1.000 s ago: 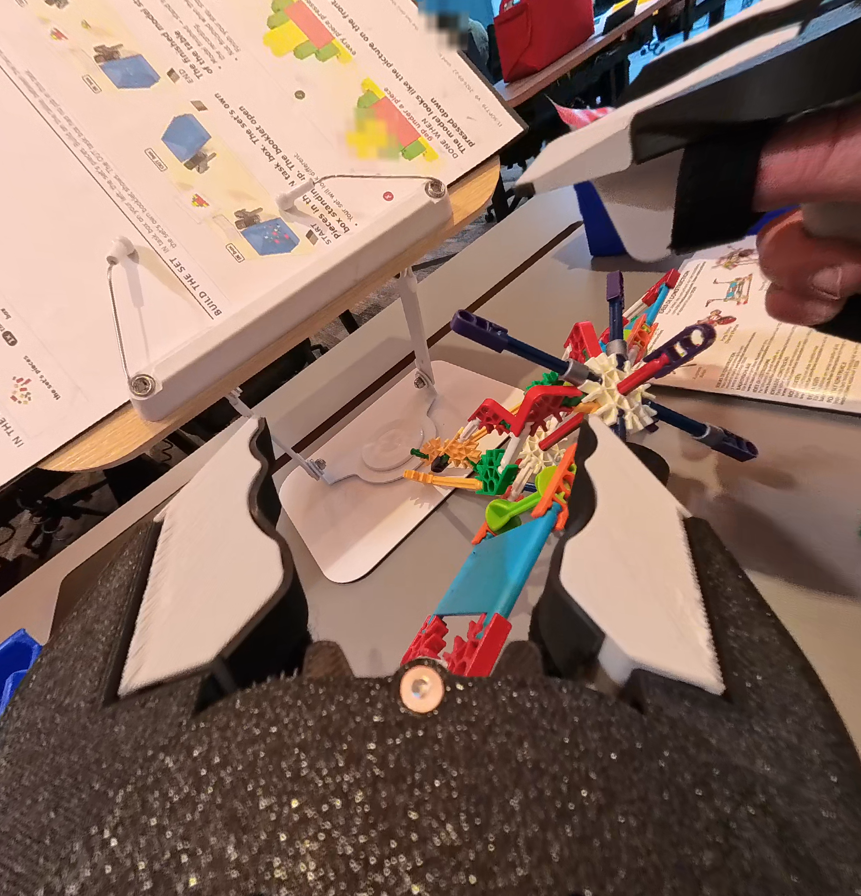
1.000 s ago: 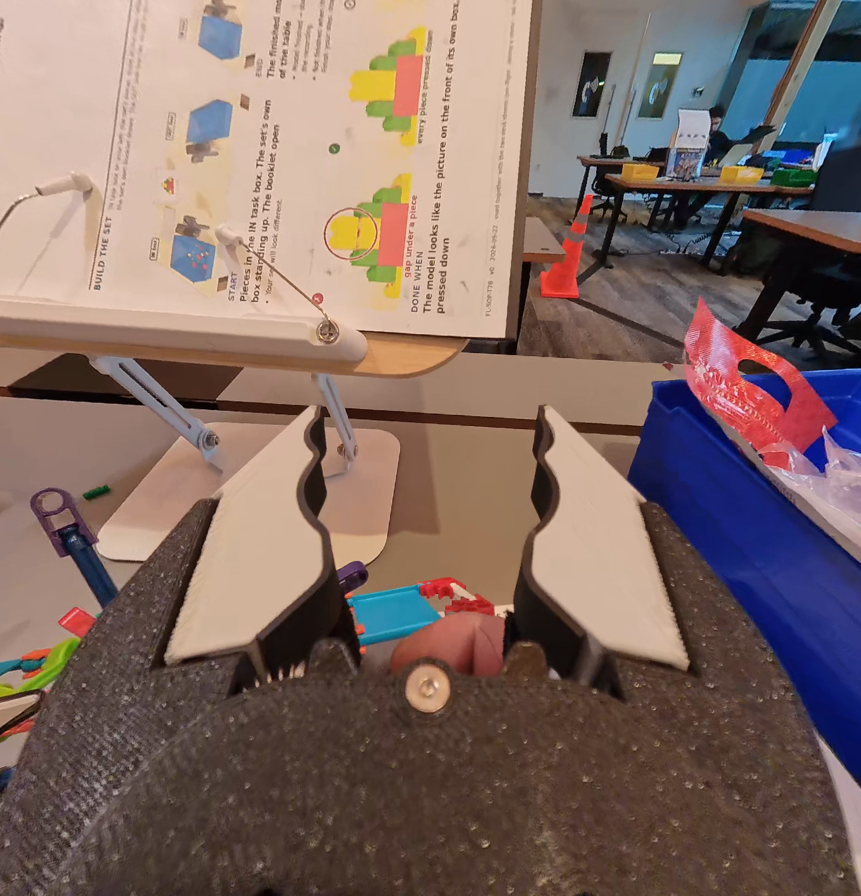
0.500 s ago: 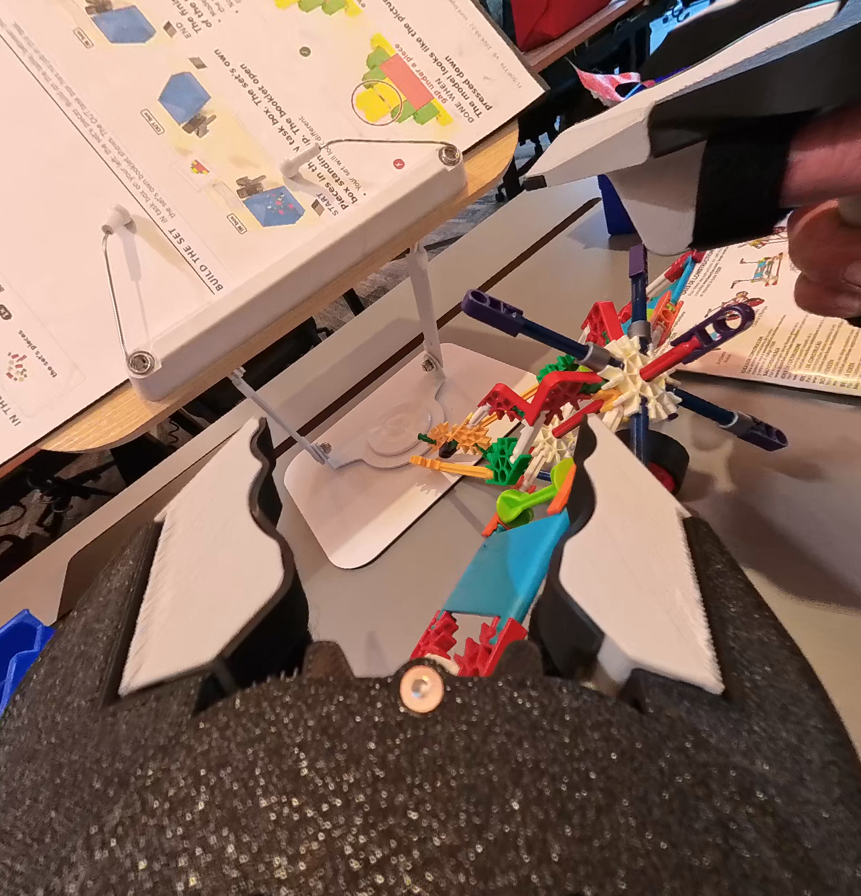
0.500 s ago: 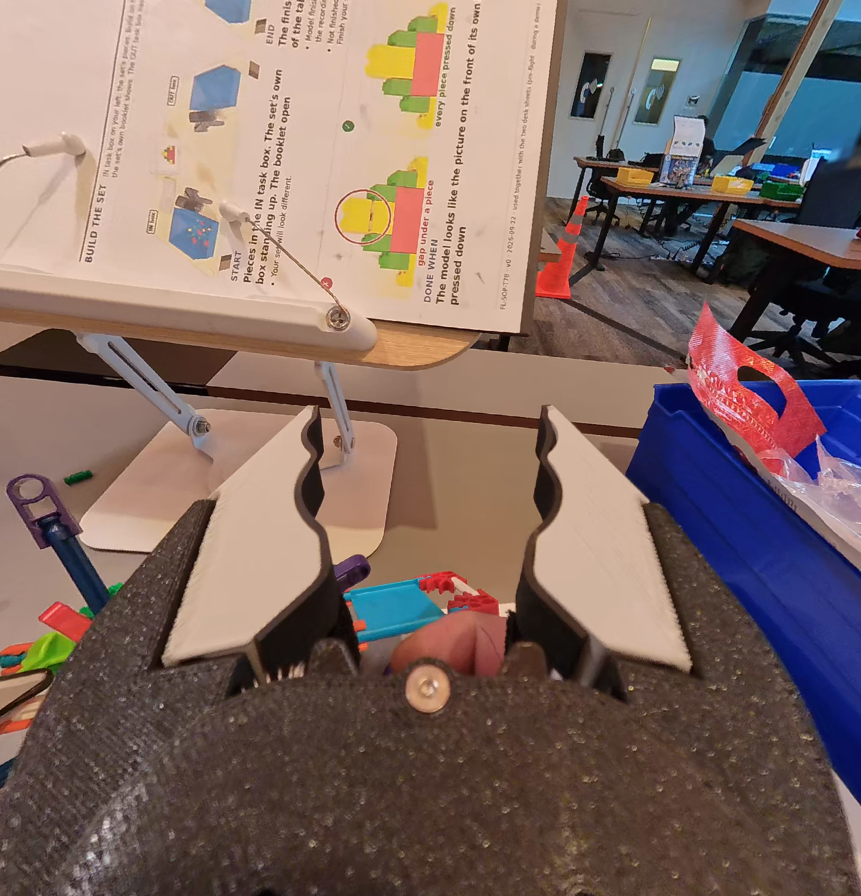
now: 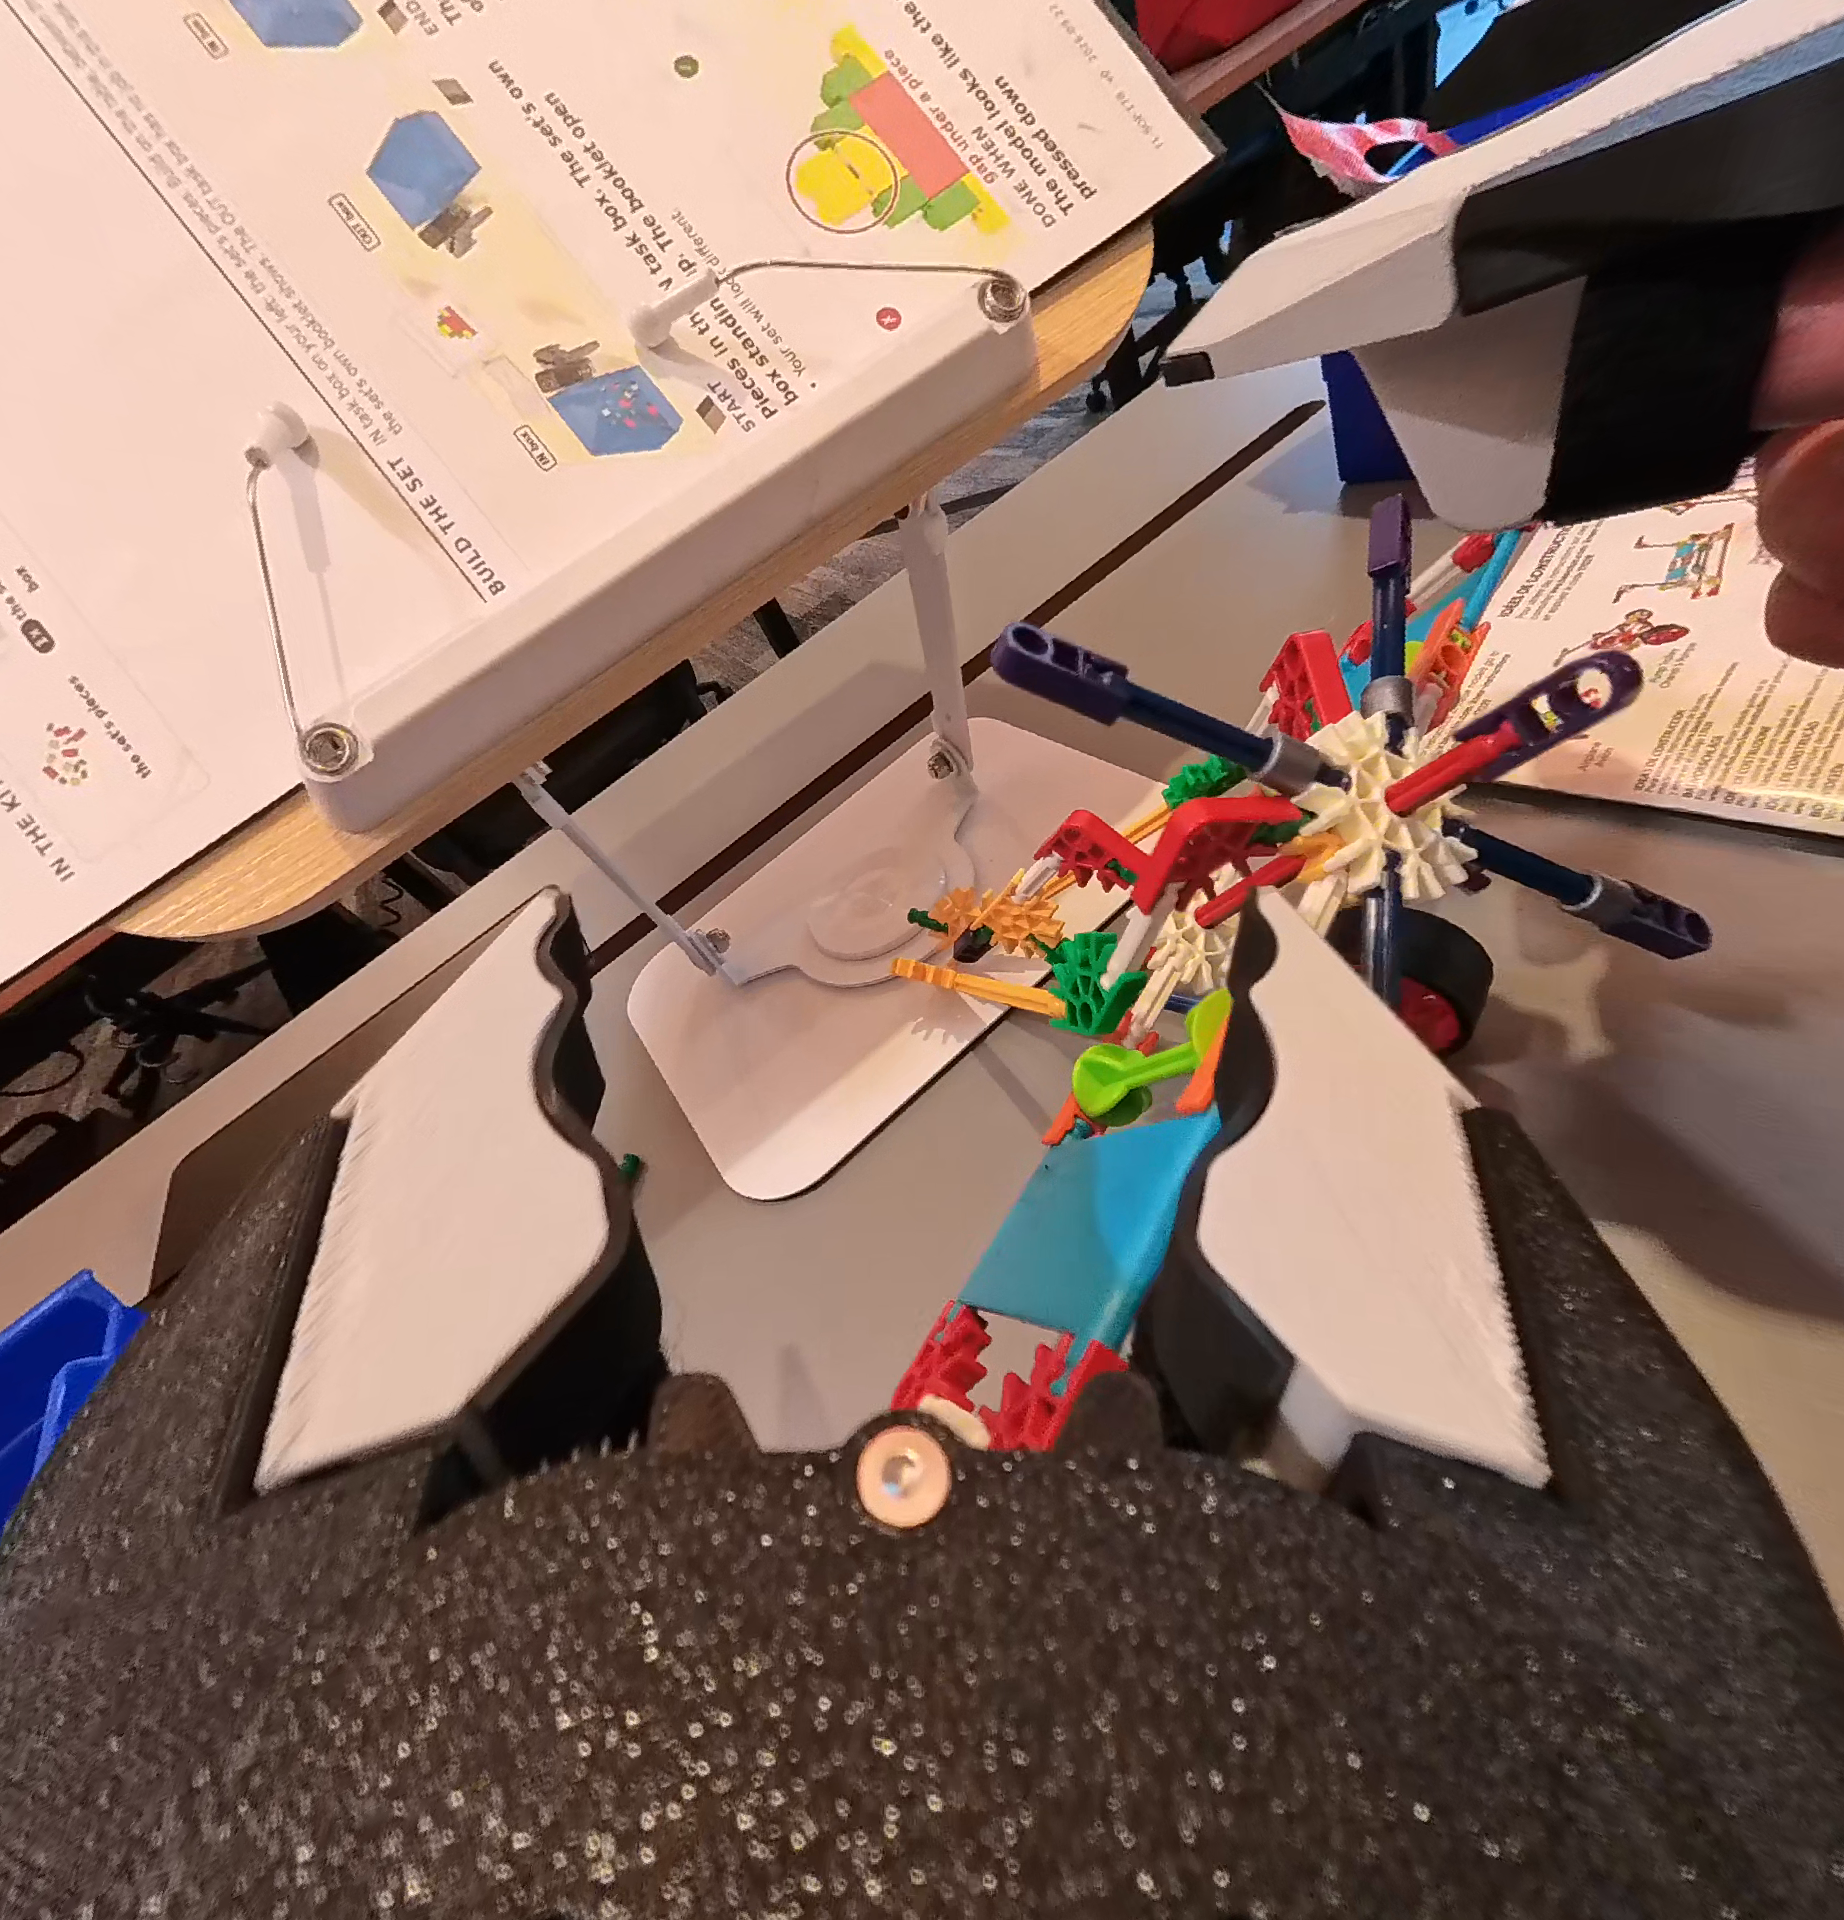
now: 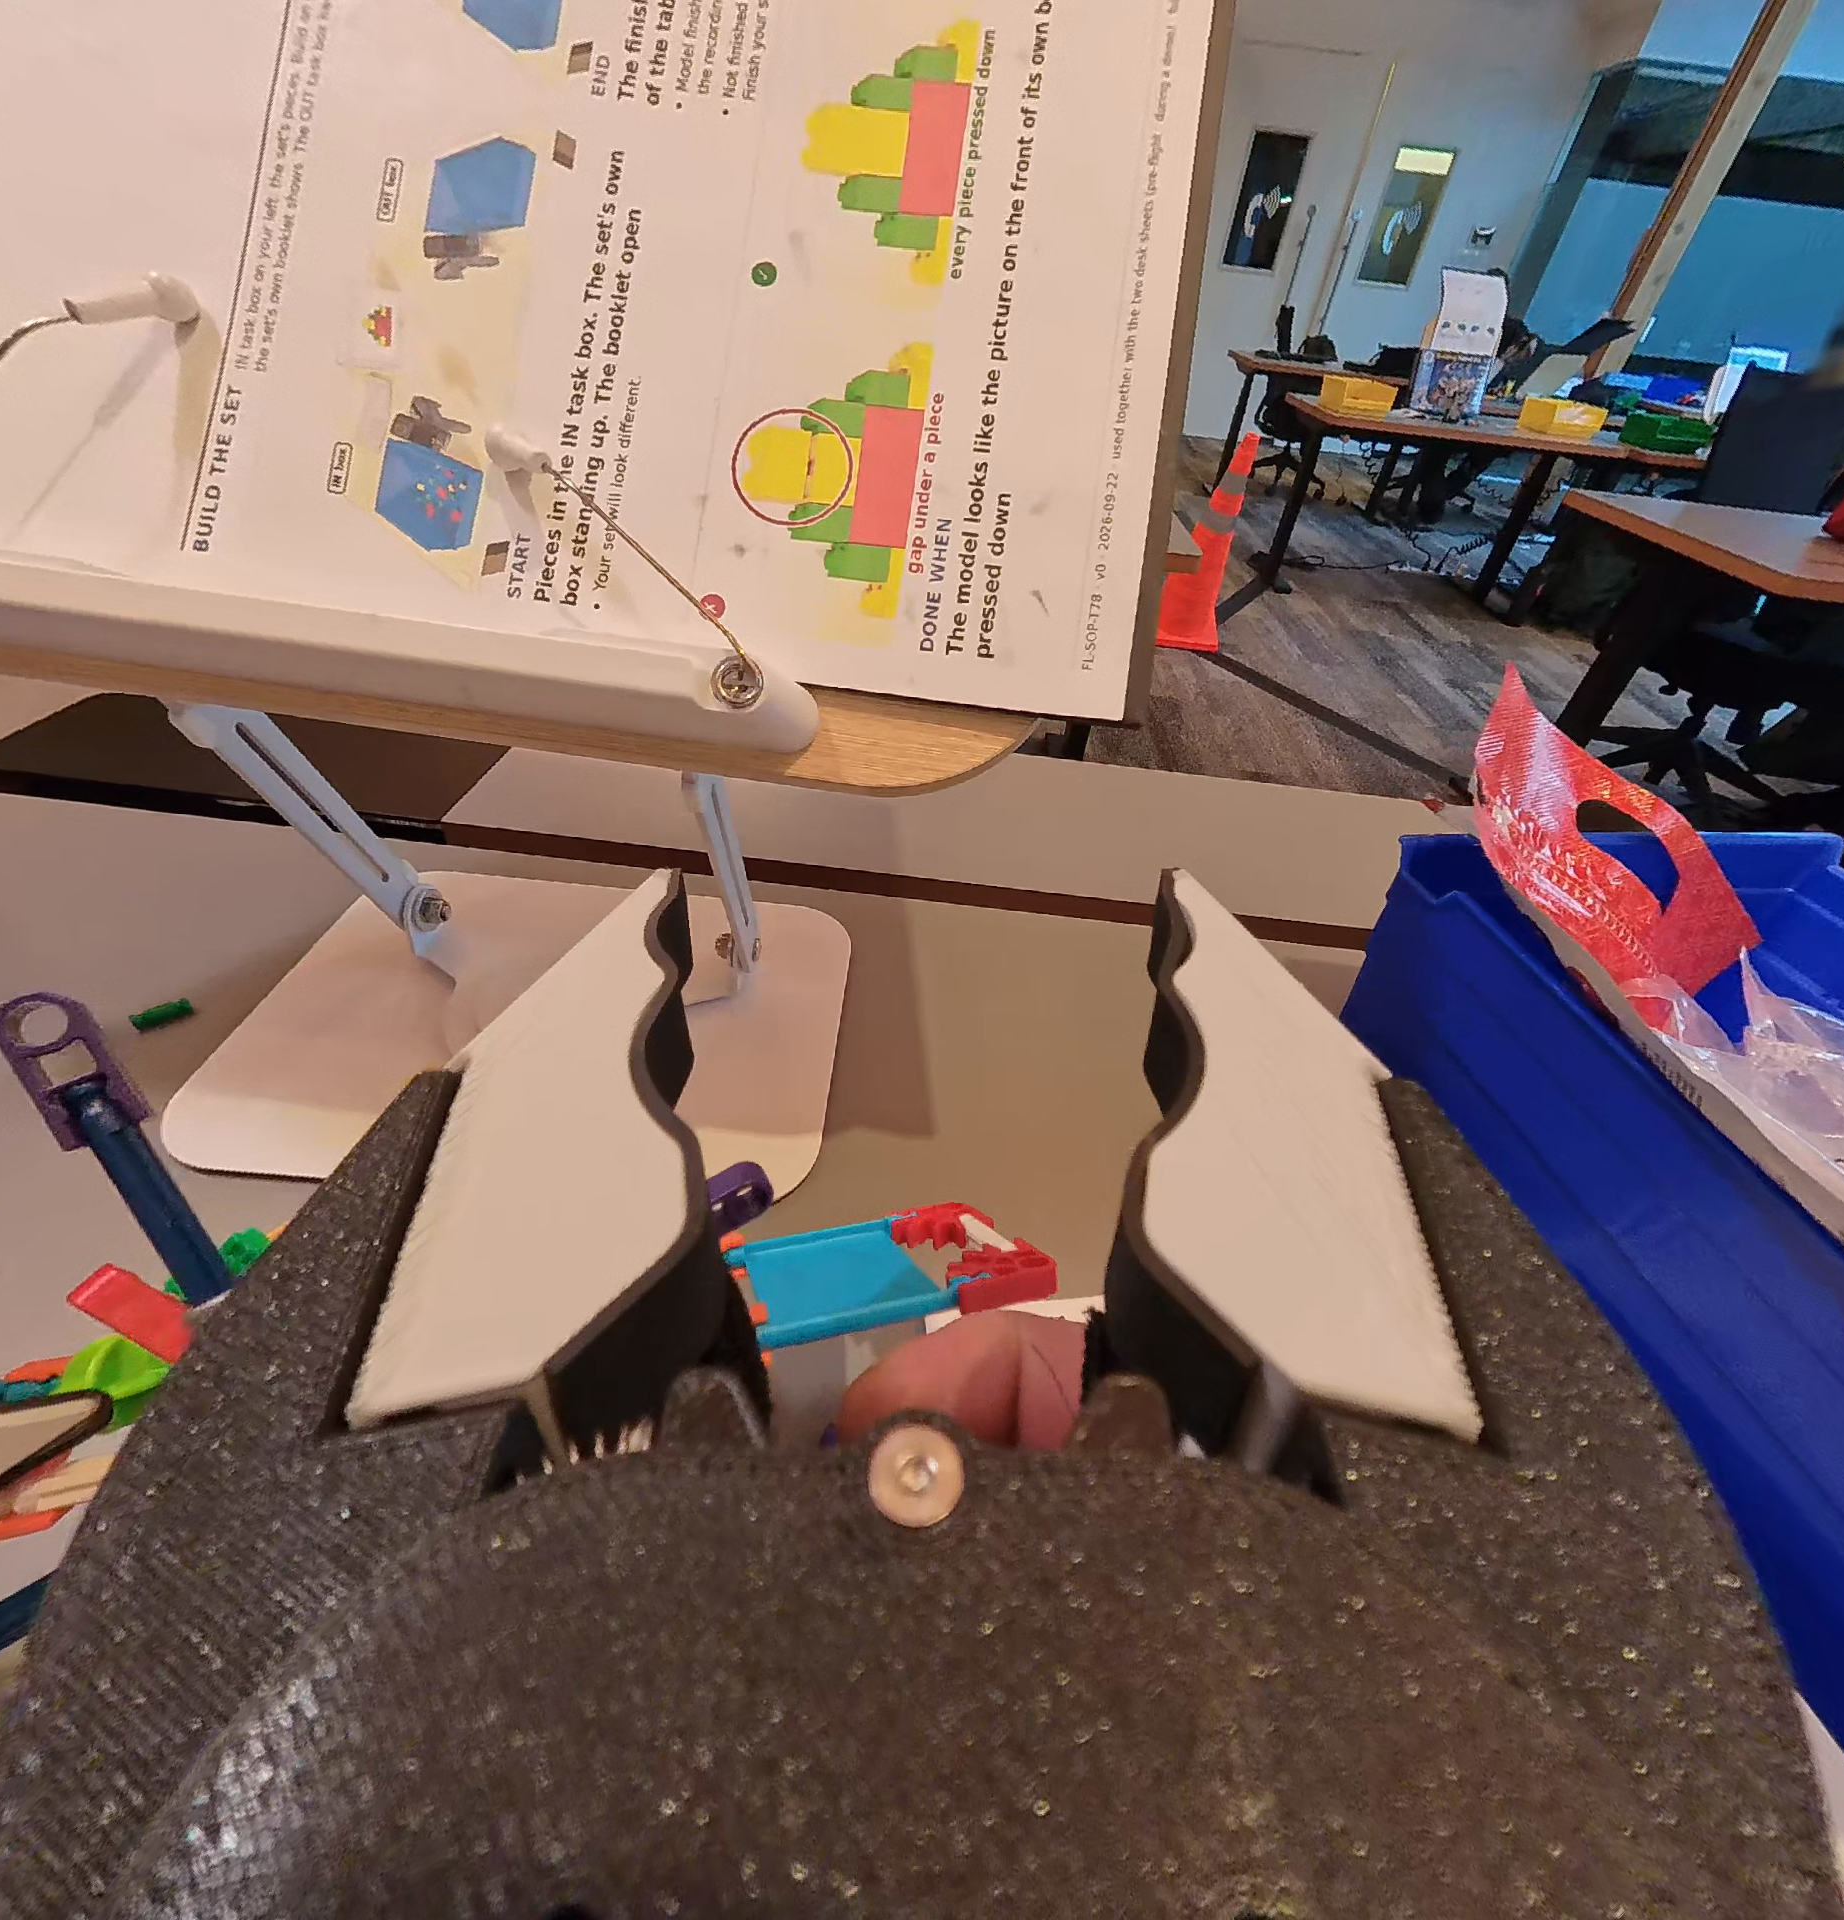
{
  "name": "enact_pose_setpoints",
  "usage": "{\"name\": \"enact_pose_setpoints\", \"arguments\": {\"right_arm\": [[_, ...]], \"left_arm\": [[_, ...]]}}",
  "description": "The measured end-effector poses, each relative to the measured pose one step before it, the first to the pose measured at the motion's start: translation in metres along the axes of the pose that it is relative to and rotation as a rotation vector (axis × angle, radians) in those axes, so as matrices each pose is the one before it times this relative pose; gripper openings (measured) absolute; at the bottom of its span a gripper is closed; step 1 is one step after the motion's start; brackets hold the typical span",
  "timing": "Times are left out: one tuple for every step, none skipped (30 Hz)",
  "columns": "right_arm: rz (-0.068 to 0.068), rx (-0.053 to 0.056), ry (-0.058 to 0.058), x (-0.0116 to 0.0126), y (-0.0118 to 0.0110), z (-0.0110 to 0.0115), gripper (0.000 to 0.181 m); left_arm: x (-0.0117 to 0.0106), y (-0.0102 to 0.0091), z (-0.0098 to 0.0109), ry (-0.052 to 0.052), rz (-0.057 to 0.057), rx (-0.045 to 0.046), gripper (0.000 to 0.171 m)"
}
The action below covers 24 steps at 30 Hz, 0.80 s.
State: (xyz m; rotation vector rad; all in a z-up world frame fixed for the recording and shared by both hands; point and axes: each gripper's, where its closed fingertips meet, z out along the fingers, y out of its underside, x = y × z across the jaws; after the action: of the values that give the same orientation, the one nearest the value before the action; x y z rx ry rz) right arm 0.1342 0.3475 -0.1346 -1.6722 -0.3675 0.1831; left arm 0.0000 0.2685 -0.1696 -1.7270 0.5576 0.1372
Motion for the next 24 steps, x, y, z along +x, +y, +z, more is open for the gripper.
{"name": "enact_pose_setpoints", "arguments": {"right_arm": [[-0.0014, 0.0007, 0.0001, 0.00001, 0.00003, -0.00022, 0.088], [-0.0016, 0.0, -0.0001, 0.0005, -0.00081, -0.00194, 0.088], [-0.0016, -0.0007, -0.0001, 0.0006, -0.00095, -0.00238, 0.088], [-0.0012, -0.0006, -0.0004, -0.00026, 0.00024, 0.00008, 0.088], [-0.0009, 0.0, -0.0004, -0.00029, 0.00006, 0.00011, 0.088], [-0.0007, 0.0004, -0.0001, -0.00009, -0.00006, -0.00003, 0.088], [-0.0013, 0.0003, 0.0002, -0.00004, -0.00003, -0.00014, 0.088], [-0.0016, 0.0002, 0.0002, -0.0001, 0.00015, 0.00002, 0.088], [-0.0013, 0.0001, 0.0002, -0.00012, 0.00017, 0.0, 0.088], [-0.0015, -0.0003, 0.0003, -0.0002, 0.00031, 0.00002, 0.088], [-0.0014, 0.0, 0.0008, 0.00001, 0.00008, 0.00008, 0.088], [-0.0009, 0.0004, 0.001, 0.00032, -0.00024, -0.00003, 0.088], [-0.0002, 0.0007, 0.0006, 0.00034, -0.00028, 0.00005, 0.088], [-0.0004, 0.0004, 0.0003, 0.00027, -0.00016, 0.00026, 0.088], [-0.0009, 0.0, 0.0005, 0.00031, -0.00004, 0.00047, 0.088], [-0.0008, 0.0001, 0.0008, 0.00012, 0.00015, 0.00026, 0.088], [-0.001, 0.0001, -0.0002, -0.00014, 0.00024, 0.00021, 0.088], [-0.0017, 0.0002, -0.0003, 0.00009, 0.00006, 0.00012, 0.088], [-0.0026, 0.0004, 0.0005, -0.00002, -0.0001, 0.00013, 0.088], [-0.0025, 0.0011, 0.0009, -0.00019, 0.00001, -0.00005, 0.088], [-0.0019, 0.0012, 0.0006, -0.00017, -0.00009, -0.00009, 0.088], [-0.002, 0.0002, -0.0002, -0.00028, 0.00011, 0.00017, 0.088], [-0.0024, -0.0008, -0.0005, -0.00044, 0.00034, 0.00005, 0.088], [-0.0019, -0.0009, -0.0005, -0.00048, 0.00045, 0.00006, 0.088]], "left_arm": [[-0.00075, 0.00025, -0.00052, -0.0027, 0.0005, -0.00155, 0.121], [-0.00036, 0.00059, 0.00023, -0.0034, -0.0009, -0.0009, 0.12], [-0.00137, 0.00035, -0.00003, -0.0032, -0.0028, -0.00066, 0.12], [-0.00078, 0.00019, 0.00036, -0.0021, -0.0027, 0.0, 0.12], [-0.00081, -0.00003, -0.00005, -0.0001, -0.0014, -0.00113, 0.12], [-0.00003, 0.0004, -0.00044, 0.0016, 0.0001, -0.00236, 0.119], [0.00027, 0.00076, 0.00037, 0.0025, 0.0013, -0.00068, 0.119], [0.00055, -0.00027, -0.00022, 0.0041, 0.0021, 0.0023, 0.119], [-0.00039, -0.00059, -0.0003, 0.0034, 0.0034, 0.00319, 0.119], [-0.00045, -0.00187, -0.00164, 0.0015, 0.0018, 0.00529, 0.118], [0.00001, -0.00342, -0.00336, 0.011, -0.0005, 0.01331, 0.116], [0.00038, -0.00456, -0.00343, 0.0131, -0.0024, 0.01809, 0.11], [-0.00075, -0.00338, -0.00322, 0.0054, -0.0038, 0.01448, 0.107], [-0.00093, -0.00171, -0.00119, -0.0009, -0.0029, 0.00953, 0.107], [-0.00013, -0.00094, -0.00092, 0.0009, -0.0005, 0.00389, 0.107], [0.0011, -0.00011, 0.0002, 0.0026, 0.0015, 0.00042, 0.107], [0.00057, 0.00067, 0.00026, 0.0022, 0.0034, -0.00217, 0.107], [0.00101, 0.00025, 0.00083, 0.0026, 0.0034, -0.00285, 0.107], [0.00148, 0.00023, 0.00001, 0.005, 0.0018, -0.00137, 0.107], [0.00139, 0.00021, 0.00003, 0.0063, 0.0021, -0.00133, 0.107], [0.00125, 0.0001, 0.0, 0.0061, 0.0044, -0.00051, 0.107], [0.0023, -0.00112, -0.00063, 0.0087, 0.0059, 0.00246, 0.107], [0.00268, -0.00105, -0.0007, 0.0085, 0.007, 0.00304, 0.105], [0.00239, -0.00038, -0.00096, 0.0095, 0.0081, 0.00198, 0.102]]}}
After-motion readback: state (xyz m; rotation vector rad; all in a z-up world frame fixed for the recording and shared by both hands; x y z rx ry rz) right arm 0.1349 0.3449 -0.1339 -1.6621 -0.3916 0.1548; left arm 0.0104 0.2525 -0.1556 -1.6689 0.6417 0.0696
